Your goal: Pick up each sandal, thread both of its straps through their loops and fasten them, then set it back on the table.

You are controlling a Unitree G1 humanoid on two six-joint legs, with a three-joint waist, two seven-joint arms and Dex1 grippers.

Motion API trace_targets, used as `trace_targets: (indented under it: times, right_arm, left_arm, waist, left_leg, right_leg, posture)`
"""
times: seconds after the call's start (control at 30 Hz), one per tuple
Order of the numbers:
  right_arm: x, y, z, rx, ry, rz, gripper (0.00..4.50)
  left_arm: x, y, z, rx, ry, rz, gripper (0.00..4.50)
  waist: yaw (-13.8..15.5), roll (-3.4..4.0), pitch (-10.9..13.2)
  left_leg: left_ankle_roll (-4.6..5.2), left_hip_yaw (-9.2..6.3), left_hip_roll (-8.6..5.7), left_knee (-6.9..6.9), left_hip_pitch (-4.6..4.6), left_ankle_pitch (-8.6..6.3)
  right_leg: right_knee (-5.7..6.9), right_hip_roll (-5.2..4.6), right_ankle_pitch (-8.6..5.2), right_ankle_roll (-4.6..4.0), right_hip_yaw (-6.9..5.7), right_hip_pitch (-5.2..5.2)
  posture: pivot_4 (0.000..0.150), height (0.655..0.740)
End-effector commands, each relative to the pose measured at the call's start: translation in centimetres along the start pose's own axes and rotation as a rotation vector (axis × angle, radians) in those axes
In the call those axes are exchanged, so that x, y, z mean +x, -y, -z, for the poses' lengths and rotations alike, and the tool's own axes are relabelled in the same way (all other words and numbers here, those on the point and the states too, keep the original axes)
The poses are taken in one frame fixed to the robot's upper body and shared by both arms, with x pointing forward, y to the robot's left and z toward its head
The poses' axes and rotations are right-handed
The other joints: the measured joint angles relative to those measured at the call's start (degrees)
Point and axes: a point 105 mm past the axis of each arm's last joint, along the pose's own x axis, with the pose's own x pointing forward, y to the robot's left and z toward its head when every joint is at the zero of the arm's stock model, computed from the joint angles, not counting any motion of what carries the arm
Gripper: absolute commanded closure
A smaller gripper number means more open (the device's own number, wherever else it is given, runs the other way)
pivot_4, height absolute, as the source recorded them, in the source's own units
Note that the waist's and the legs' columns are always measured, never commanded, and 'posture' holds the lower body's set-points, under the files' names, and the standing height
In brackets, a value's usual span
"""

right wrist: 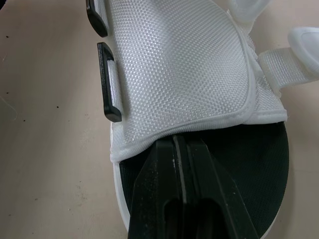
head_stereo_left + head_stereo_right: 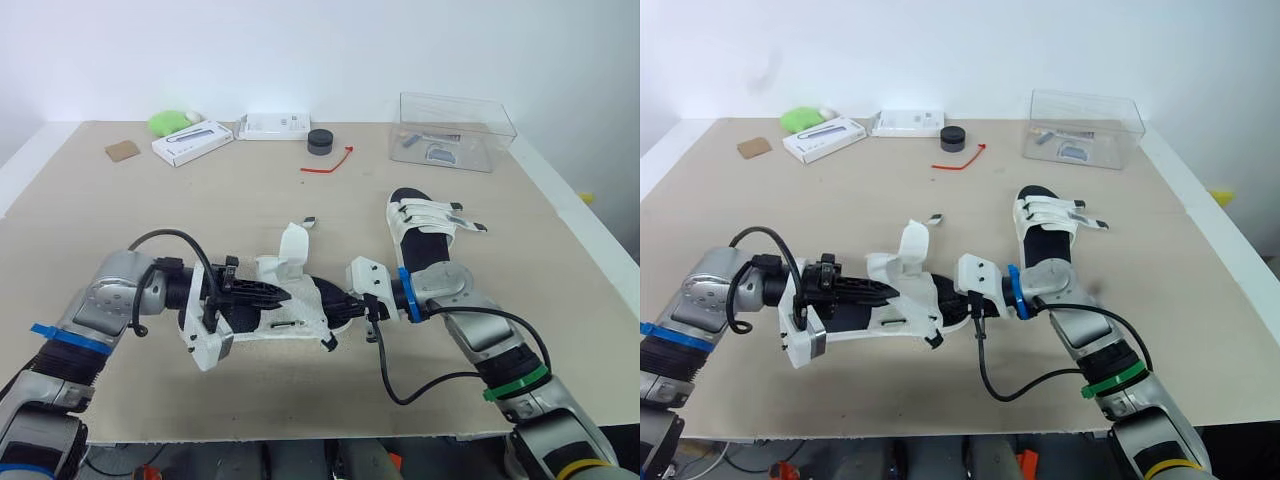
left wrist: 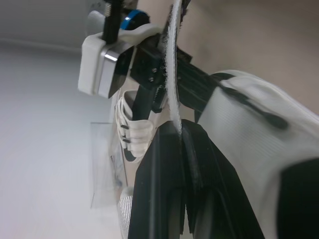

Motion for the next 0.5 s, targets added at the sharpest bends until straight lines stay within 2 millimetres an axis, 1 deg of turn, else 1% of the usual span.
trace_targets:
  times: [0.03,0.07,0.1,0.13,0.23,0.27,0.3,0.4,0.5]
  right_arm:
    - [-0.1,0.1,-0.7,-0.039,0.012,-0.006,4.5]
    - [-0.1,0.1,-0.7,-0.039,0.012,-0.005,4.5]
    - [-0.1,0.1,-0.7,-0.039,0.01,-0.005,4.5]
    - [-0.2,0.1,-0.6,-0.04,0.009,-0.005,4.5]
    - [-0.2,0.1,-0.6,-0.039,0.007,-0.006,4.5]
    - [-0.2,0.1,-0.5,-0.039,0.007,-0.006,4.5]
    - [-0.2,0.1,-0.5,-0.039,0.006,-0.007,4.5]
    - [-0.1,0.2,-0.5,-0.041,0.005,-0.008,4.5]
    - [0.0,0.3,-0.5,-0.041,0.006,-0.01,4.5]
  left_arm:
    - [-0.6,-0.3,0.1,0.016,-0.008,0.024,4.38]
    - [-0.6,-0.2,0.1,0.009,-0.01,0.033,3.87]
    - [-0.7,-0.2,0.1,0.0,-0.011,0.039,3.6]
    - [-0.7,-0.3,0.1,-0.01,-0.011,0.038,3.19]
    - [-0.6,-1.0,0.0,-0.027,-0.014,0.028,1.6]
    - [-0.6,-1.3,0.1,-0.046,-0.02,0.018,1.14]
    - [-0.8,-1.5,0.2,-0.077,-0.031,0.019,0.97]
    - [-1.4,-2.1,0.5,-0.238,-0.078,-0.015,0.97]
    - [-2.6,-2.1,0.7,-0.494,-0.134,-0.028,0.97]
  waist:
    - [0.0,0.0,0.0]
    - [0.0,0.0,0.0]
    - [0.0,0.0,0.0]
    - [0.0,0.0,0.0]
    - [0.0,0.0,0.0]
    - [0.0,0.0,0.0]
    - [0.0,0.0,0.0]
    - [-0.2,0.0,0.0]
    - [-0.2,0.0,0.0]
  left_leg:
    - [0.0,0.01,0.01,0.0,0.0,0.0]
    - [0.01,0.03,0.02,0.0,0.0,-0.01]
    - [0.01,0.04,0.02,0.0,0.0,-0.01]
    - [0.01,0.04,0.02,0.0,0.0,-0.01]
    - [0.01,0.06,0.02,0.0,0.0,-0.01]
    - [0.01,0.07,0.02,0.0,0.0,-0.01]
    - [0.01,0.07,0.02,0.0,0.0,-0.01]
    - [0.01,0.1,0.05,0.0,0.02,-0.01]
    - [0.03,0.11,0.09,0.0,0.02,-0.02]
  right_leg:
    - [0.0,0.01,0.0,0.0,0.0,0.0]
    - [0.0,0.01,-0.01,0.01,0.01,0.0]
    - [0.0,0.01,-0.01,0.01,0.01,0.0]
    - [0.0,0.01,-0.01,0.01,0.0,0.0]
    - [0.0,0.01,-0.01,0.02,0.01,0.0]
    - [0.0,0.01,-0.01,0.03,0.01,-0.01]
    - [0.0,0.01,-0.01,0.03,0.01,-0.01]
    - [0.0,0.05,-0.03,0.07,0.04,-0.01]
    - [0.01,0.07,-0.11,0.17,0.06,-0.03]
  posture:
    - [0.15,0.74]
    - [0.15,0.74]
    - [0.15,0.74]
    - [0.15,0.74]
    - [0.15,0.74]
    - [0.15,0.74]
    - [0.15,0.74]
    - [0.15,0.74]
    - [0.15,0.74]
